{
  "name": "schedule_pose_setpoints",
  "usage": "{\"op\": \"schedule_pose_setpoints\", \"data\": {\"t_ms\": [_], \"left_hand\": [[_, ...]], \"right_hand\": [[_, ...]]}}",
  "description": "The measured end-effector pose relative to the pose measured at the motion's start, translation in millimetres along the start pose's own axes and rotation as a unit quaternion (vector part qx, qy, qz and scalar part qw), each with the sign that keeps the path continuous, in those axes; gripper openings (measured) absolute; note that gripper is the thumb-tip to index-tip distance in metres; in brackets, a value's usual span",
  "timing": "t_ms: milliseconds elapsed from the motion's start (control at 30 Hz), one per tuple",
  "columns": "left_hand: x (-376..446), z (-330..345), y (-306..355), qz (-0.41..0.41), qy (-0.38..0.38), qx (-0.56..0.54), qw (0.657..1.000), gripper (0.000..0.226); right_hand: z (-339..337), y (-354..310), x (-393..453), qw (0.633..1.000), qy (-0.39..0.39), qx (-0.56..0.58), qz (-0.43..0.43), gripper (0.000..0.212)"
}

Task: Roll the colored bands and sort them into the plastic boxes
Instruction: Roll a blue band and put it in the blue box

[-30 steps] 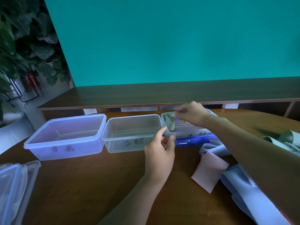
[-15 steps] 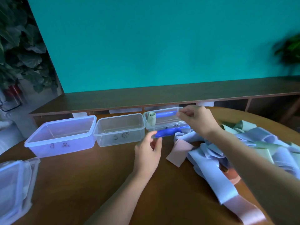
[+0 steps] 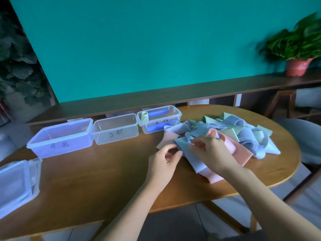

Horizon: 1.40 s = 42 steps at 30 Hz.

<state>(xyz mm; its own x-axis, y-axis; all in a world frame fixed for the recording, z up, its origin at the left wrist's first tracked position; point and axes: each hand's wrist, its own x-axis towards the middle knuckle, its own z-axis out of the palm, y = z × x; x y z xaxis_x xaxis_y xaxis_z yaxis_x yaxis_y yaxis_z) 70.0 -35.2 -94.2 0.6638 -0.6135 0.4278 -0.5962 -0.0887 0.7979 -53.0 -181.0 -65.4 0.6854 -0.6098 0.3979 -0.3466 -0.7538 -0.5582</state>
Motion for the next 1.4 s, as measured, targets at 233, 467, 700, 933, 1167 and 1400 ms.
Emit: {"op": "schedule_pose_setpoints", "data": {"t_ms": [233, 467, 700, 933, 1167, 1400], "left_hand": [[-18, 16, 14, -0.047, -0.036, 0.005, 0.998, 0.039], [-26, 24, 24, -0.066, -0.045, -0.016, 0.997, 0.031], [-35, 26, 34, -0.104, 0.035, -0.122, 0.986, 0.02], [-28, 3, 55, -0.09, 0.068, -0.175, 0.978, 0.025], [-11, -48, 94, -0.057, 0.105, -0.189, 0.975, 0.019], [-12, -100, 122, -0.029, 0.152, -0.19, 0.97, 0.013]], "right_hand": [[2, 12, -29, 1.0, -0.008, -0.026, 0.01, 0.043], [-3, 12, -40, 0.997, -0.074, 0.008, 0.014, 0.031], [-16, 12, -49, 0.99, -0.034, 0.129, 0.035, 0.035], [-34, -14, -44, 0.977, -0.013, 0.214, 0.007, 0.03], [-50, -61, -37, 0.965, 0.016, 0.247, -0.089, 0.028], [-67, -114, -29, 0.953, 0.065, 0.235, -0.179, 0.023]]}}
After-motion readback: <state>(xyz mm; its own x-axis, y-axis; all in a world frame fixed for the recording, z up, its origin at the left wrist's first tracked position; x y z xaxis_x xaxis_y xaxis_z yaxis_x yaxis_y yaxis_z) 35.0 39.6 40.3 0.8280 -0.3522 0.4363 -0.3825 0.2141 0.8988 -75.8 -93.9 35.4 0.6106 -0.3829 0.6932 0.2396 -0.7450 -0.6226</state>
